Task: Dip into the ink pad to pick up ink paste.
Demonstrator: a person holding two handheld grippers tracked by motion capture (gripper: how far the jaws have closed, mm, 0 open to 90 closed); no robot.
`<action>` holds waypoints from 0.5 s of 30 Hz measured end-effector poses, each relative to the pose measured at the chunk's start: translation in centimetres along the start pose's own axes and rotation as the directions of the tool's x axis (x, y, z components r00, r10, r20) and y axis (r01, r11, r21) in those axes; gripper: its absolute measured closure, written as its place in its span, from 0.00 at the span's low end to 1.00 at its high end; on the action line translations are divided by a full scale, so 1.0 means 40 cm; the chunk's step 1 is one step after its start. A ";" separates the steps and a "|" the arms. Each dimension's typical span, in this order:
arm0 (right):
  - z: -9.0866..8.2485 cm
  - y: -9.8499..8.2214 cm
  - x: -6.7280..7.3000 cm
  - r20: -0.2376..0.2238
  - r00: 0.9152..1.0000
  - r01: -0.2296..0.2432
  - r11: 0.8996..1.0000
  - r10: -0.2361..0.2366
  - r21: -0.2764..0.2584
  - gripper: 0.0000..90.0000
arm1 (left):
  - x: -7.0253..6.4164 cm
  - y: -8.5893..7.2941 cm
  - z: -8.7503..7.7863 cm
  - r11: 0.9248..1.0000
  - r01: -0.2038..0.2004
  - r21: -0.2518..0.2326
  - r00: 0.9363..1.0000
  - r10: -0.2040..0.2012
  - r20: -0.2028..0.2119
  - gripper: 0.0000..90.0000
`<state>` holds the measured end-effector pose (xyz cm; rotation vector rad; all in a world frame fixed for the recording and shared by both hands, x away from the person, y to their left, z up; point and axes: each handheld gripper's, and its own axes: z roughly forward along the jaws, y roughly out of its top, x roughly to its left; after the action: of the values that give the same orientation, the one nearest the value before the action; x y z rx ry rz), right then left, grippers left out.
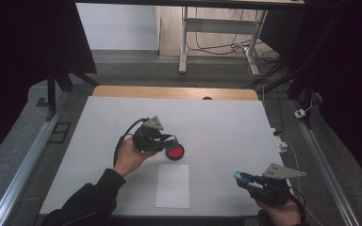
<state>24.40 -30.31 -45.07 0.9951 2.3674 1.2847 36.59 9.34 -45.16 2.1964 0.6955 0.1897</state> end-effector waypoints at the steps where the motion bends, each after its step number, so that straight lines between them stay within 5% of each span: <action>1: 0.000 0.000 0.000 -0.001 1.000 -0.001 1.000 0.001 0.000 0.76 | 0.002 0.000 0.005 1.000 0.004 0.001 1.000 -0.004 0.001 0.78; 15: 0.000 0.000 0.000 0.000 1.000 -0.001 1.000 0.001 0.004 0.76 | 0.031 -0.005 0.067 0.998 0.023 0.050 1.000 -0.023 -0.011 0.78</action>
<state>24.40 -30.32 -45.07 0.9969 2.3706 1.2814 38.48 8.33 -47.18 2.2353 0.7382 0.1735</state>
